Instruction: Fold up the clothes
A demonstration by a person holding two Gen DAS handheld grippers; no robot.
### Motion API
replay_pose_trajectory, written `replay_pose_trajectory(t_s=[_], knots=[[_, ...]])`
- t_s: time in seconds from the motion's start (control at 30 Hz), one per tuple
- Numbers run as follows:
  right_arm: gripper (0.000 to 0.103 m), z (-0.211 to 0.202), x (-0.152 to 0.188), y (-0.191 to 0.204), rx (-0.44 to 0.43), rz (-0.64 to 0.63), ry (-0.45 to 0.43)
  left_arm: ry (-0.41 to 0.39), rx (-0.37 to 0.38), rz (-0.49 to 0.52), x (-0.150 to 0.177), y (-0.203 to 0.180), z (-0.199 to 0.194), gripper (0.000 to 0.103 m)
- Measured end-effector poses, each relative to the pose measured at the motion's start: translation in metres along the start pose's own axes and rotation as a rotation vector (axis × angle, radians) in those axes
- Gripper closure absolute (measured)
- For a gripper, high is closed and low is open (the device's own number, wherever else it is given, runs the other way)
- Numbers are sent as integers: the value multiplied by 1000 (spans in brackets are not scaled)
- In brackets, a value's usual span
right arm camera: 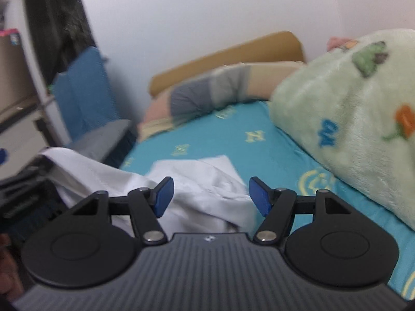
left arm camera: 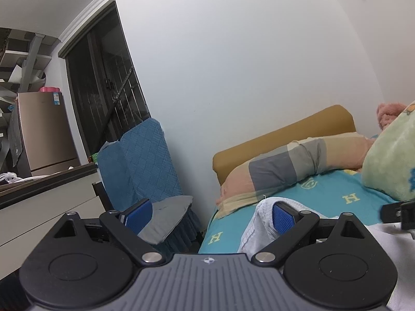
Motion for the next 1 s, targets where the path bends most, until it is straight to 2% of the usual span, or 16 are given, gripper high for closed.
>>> replay_pose_trajectory(t_s=[0.1, 0.17, 0.3, 0.5, 0.8, 0.93, 1.0], knots=[[36, 0, 3, 33, -138, -116, -13, -33, -6, 8, -1, 5, -5, 7], [37, 2, 10, 50, -197, -167, -2, -48, -1, 6, -2, 9, -10, 7], [37, 11, 15, 63, -223, -204, 10, -56, 8, -7, -5, 13, -17, 7], [36, 18, 2, 50, -267, -115, -43, -79, 7, -25, -9, 16, -23, 7], [36, 24, 3, 29, -313, -2, -29, -81, 10, -30, -11, 19, -20, 7], [36, 24, 1, 12, -359, 132, -36, -73, 22, -34, -9, 20, -19, 7], [35, 25, 1, 6, -340, 160, -33, -70, 31, -36, -9, 19, -19, 7]])
Point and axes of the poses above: each gripper's, at about its wrist camera, not at the fingertips, and z roughly the way its jaws point, y to its left, x to its underside, the point moved 4 cm from there along z, roughly the way its jaws point, and after that the axes turned 11 degrees about -x, right-handed, at the moved point
